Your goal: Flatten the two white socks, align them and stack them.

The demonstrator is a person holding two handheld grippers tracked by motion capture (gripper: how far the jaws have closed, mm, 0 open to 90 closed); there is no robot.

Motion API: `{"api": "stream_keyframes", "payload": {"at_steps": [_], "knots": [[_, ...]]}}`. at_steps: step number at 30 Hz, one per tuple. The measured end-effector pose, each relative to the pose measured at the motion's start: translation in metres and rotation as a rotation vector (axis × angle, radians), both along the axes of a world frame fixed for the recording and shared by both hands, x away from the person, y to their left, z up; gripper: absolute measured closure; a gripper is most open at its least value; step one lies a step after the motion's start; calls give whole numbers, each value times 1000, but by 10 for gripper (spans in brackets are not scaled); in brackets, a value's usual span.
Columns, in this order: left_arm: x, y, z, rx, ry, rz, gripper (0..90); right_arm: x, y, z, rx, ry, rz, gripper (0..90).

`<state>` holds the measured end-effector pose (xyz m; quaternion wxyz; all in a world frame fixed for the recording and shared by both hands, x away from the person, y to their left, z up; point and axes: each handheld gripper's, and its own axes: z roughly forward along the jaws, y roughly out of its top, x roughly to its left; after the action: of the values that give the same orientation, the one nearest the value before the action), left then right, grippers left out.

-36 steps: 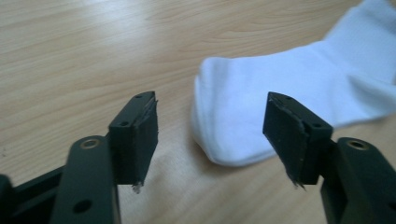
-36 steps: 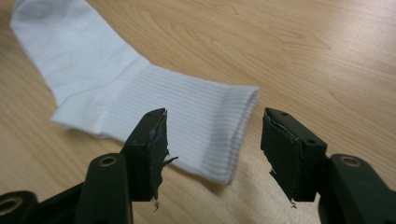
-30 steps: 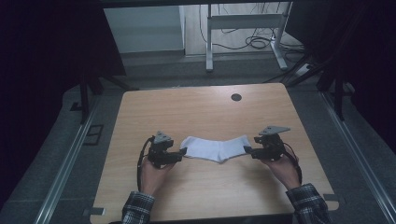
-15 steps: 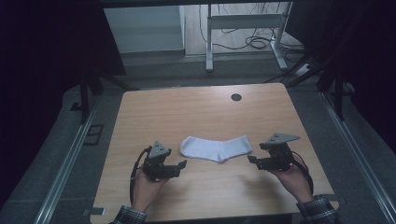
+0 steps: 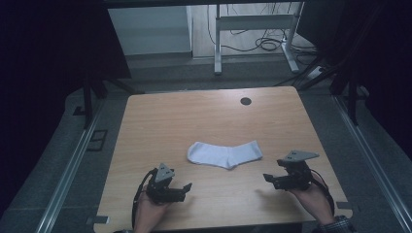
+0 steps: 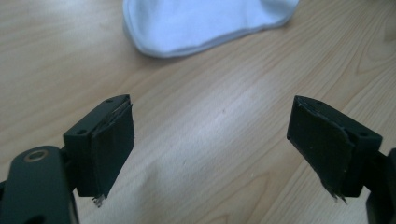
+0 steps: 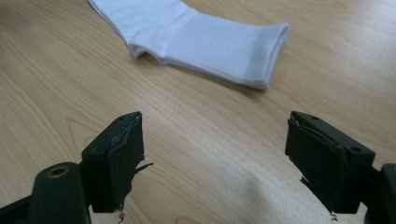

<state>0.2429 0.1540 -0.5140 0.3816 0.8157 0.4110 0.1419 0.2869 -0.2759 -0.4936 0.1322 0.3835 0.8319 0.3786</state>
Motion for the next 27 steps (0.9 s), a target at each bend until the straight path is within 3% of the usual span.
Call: {"api": "stream_keyframes", "payload": {"at_steps": [9,13,16,19,27], "knots": [[-4,-1,-18,22,58,-13,151,-1,-1,-20,-65,20,-2,174],[-4,-6,-25,73,77,-18,146,-1,1,-27,-101,21,7,172],[-4,-8,-26,108,53,-20,138,-1,1,-33,-115,32,8,172],[-4,-8,-28,99,42,-21,132,-1,1,-37,-138,36,15,165],[-5,-7,-29,93,33,-20,123,-1,0,-40,-129,32,19,134]]}}
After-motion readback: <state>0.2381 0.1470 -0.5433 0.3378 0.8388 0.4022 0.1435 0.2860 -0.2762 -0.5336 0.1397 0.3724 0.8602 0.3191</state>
